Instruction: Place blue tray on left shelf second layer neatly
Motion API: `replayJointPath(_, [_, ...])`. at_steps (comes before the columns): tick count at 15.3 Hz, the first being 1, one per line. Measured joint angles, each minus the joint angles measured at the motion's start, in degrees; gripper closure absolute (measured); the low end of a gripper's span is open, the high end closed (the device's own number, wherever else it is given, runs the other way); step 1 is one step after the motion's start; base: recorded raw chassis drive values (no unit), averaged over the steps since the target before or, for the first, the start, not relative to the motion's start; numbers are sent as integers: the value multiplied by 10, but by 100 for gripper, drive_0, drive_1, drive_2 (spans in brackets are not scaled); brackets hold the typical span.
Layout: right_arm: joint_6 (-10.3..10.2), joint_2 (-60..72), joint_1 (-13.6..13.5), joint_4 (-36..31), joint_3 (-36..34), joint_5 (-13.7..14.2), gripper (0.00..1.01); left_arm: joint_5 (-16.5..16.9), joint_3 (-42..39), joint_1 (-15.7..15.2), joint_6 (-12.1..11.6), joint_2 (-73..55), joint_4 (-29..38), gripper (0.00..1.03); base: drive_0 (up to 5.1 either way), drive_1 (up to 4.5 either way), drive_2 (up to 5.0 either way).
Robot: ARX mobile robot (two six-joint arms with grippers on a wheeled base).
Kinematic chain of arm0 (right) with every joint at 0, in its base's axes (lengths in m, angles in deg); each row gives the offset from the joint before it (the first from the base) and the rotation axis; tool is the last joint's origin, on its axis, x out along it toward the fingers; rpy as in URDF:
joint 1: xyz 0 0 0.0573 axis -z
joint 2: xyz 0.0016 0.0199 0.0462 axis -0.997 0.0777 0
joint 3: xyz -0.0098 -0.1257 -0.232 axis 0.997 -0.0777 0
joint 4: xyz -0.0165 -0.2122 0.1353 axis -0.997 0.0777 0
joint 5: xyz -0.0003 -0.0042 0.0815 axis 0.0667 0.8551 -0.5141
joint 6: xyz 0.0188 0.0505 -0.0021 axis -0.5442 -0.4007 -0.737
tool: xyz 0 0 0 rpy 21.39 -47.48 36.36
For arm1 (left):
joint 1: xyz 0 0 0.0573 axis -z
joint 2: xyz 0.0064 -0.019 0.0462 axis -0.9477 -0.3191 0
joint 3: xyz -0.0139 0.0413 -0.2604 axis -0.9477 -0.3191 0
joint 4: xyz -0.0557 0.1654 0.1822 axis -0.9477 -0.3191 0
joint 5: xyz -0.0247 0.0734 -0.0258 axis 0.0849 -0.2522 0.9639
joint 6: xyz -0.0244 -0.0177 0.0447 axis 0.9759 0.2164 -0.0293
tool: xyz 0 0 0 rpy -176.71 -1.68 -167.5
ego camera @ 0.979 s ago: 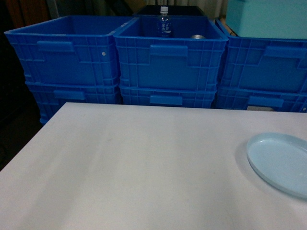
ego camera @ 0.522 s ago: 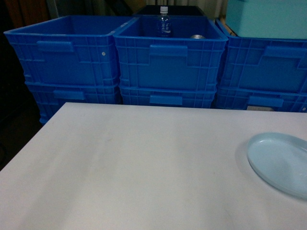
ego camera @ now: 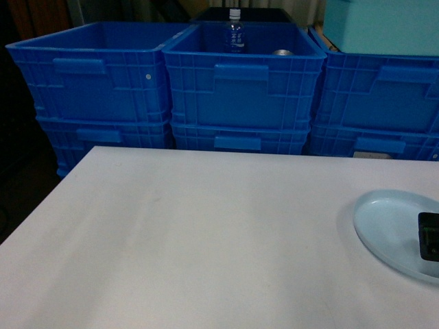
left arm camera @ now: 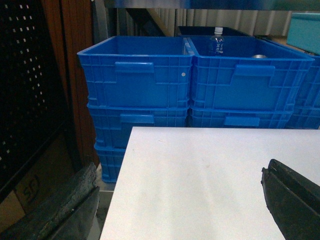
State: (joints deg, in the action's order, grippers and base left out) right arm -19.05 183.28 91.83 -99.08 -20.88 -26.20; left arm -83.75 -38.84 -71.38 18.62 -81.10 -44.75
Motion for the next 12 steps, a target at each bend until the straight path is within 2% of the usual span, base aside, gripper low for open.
replayJointPath(2, [-3,13,-2,19,21,16,3,0,0,0,0,0,0,5,0,0,0])
replayJointPath(3, [-12,19,3,26,33,15,3,0,0,0,0,0,0,5,0,0,0])
replayJointPath(7, [-22,37,36,17,45,15,3,0,0,0,0,0,0,5,0,0,0])
replayJointPath(10, [-55,45,43,7,36,9,3,0,0,0,0,0,0,5,0,0,0])
replayJointPath(11, [-71,45,43,14,35,-1,3,0,0,0,0,0,0,5,0,0,0])
replayJointPath(12, [-75,45,42,13,33,-3,14,0,0,0,0,0,0,5,0,0,0])
